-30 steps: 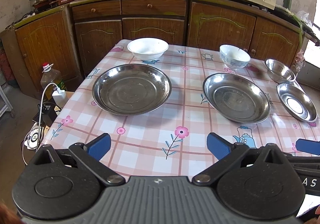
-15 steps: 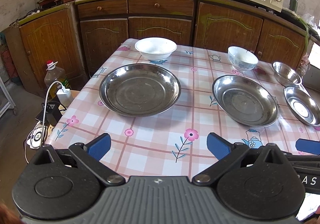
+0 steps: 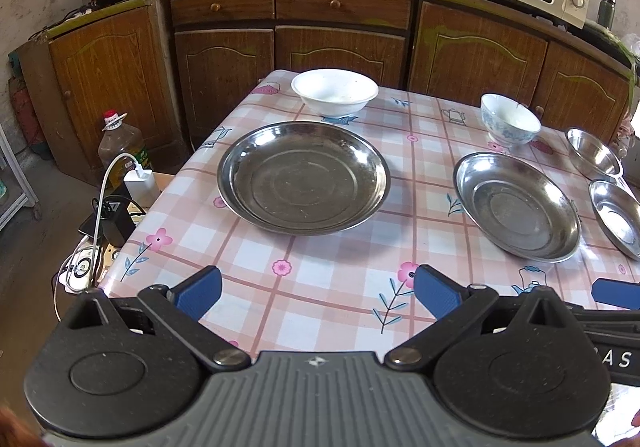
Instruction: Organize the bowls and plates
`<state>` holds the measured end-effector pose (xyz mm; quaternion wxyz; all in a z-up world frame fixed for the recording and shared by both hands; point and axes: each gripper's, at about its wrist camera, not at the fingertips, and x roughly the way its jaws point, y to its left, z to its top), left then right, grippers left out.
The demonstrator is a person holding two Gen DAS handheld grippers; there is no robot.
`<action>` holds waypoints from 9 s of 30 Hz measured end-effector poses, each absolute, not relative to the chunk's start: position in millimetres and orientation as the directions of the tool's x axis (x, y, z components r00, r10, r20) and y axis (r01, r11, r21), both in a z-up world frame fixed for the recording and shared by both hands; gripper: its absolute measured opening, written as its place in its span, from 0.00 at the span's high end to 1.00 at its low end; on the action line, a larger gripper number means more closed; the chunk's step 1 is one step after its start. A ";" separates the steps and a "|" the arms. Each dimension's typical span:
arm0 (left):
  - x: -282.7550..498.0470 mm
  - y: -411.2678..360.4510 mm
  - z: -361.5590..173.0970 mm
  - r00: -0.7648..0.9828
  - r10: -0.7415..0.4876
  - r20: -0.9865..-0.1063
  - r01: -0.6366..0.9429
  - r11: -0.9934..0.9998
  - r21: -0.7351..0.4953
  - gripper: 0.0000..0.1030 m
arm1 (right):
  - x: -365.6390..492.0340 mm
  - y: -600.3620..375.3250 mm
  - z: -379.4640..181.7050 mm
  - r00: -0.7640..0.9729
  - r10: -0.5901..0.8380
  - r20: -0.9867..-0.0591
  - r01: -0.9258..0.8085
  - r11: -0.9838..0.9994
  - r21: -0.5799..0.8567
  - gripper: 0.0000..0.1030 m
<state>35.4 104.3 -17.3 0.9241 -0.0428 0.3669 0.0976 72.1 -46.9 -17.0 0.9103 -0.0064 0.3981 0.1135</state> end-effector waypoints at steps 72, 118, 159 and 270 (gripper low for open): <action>149.2 208.2 -57.7 0.745 0.124 -0.656 -0.228 0.971 -0.075 0.84 | 212.6 27.8 -64.6 0.714 0.354 -0.604 -0.296 0.934 0.198 0.78; 24.9 81.8 3.8 0.791 0.017 -0.611 -0.070 0.996 -0.063 0.82 | 16.0 -117.9 10.4 0.835 0.257 -0.487 -0.184 0.964 0.193 0.77; 23.5 28.6 -33.9 0.720 -0.081 -0.689 0.036 0.996 -0.080 0.82 | -9.5 -178.7 -25.5 0.824 0.156 -0.545 -0.058 0.979 0.193 0.77; 56.8 -32.6 -29.3 0.701 -0.142 -0.699 0.148 0.988 -0.052 0.23 | 10.4 -240.3 -34.8 0.825 -0.046 -0.563 0.150 0.979 0.140 0.23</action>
